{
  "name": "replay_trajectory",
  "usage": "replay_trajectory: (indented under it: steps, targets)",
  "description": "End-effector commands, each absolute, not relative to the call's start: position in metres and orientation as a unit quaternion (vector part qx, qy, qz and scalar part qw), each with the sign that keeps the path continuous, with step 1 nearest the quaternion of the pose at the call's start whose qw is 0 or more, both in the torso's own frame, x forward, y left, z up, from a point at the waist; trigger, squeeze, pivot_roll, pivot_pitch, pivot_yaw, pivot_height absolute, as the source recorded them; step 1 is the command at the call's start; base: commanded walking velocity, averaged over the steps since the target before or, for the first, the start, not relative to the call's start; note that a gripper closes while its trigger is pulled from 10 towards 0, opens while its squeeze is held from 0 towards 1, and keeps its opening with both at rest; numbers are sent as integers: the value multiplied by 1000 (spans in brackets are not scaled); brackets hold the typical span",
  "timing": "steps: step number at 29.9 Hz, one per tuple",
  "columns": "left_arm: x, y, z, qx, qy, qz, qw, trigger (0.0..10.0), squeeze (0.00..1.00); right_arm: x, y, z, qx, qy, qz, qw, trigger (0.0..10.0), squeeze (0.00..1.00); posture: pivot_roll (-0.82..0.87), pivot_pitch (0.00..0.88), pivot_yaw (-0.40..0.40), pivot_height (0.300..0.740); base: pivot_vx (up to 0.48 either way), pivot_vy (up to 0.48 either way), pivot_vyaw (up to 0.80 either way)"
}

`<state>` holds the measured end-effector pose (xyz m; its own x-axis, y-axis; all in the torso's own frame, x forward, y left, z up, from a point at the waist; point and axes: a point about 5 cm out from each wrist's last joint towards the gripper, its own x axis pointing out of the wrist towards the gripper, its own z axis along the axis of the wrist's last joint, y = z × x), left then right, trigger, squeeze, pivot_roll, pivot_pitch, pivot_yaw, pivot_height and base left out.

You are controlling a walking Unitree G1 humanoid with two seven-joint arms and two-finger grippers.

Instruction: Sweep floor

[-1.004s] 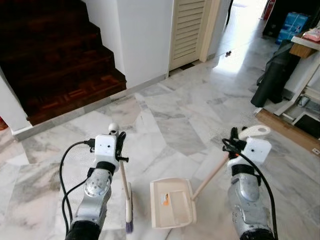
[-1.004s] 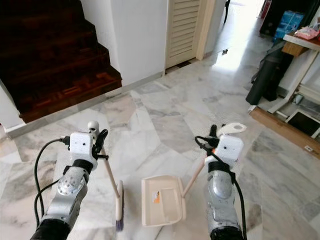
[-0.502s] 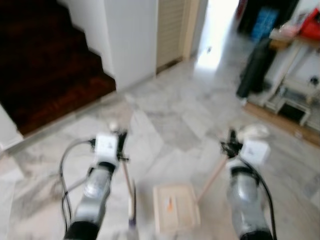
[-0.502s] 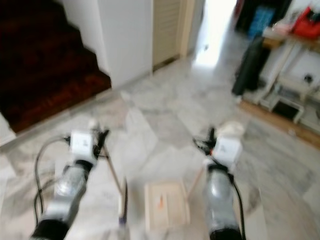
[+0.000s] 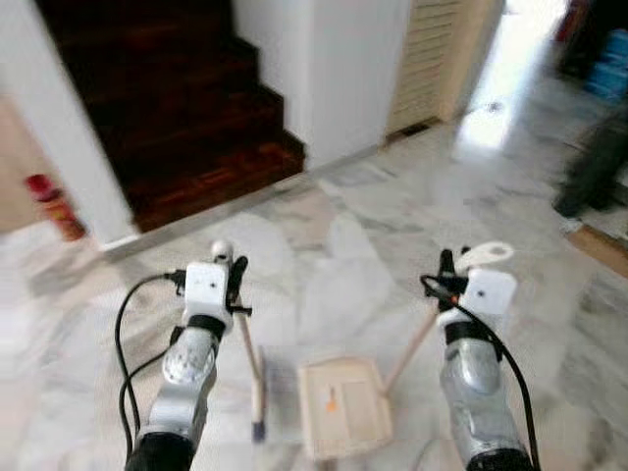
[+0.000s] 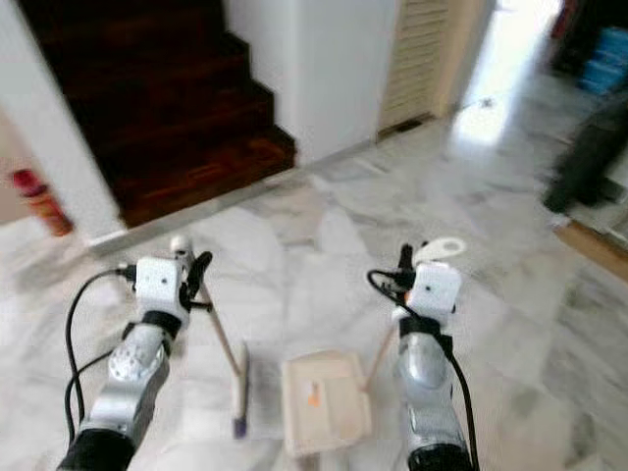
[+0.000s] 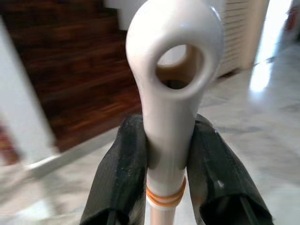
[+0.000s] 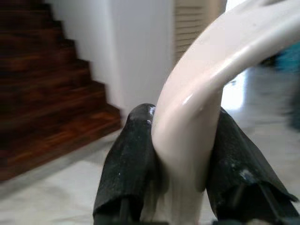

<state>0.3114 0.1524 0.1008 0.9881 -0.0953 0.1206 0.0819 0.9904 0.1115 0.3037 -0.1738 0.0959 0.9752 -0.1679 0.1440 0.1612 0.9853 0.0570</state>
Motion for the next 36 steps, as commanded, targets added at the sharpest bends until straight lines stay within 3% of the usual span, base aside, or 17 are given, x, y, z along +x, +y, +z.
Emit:
replay_trajectory:
  steps: [1, 36]
  targets:
    - [314, 150, 111, 58, -84, -45, 994, 10000, 0, 305, -177, 105, 28, -96, -89, 991, 10000, 0, 19, 0, -15, 740, 0, 450, 800]
    - [316, 152, 114, 61, -83, -40, 994, 10000, 0, 309, -177, 106, 33, -92, -95, 991, 10000, 0, 21, 0, -4, 740, 0, 477, 35]
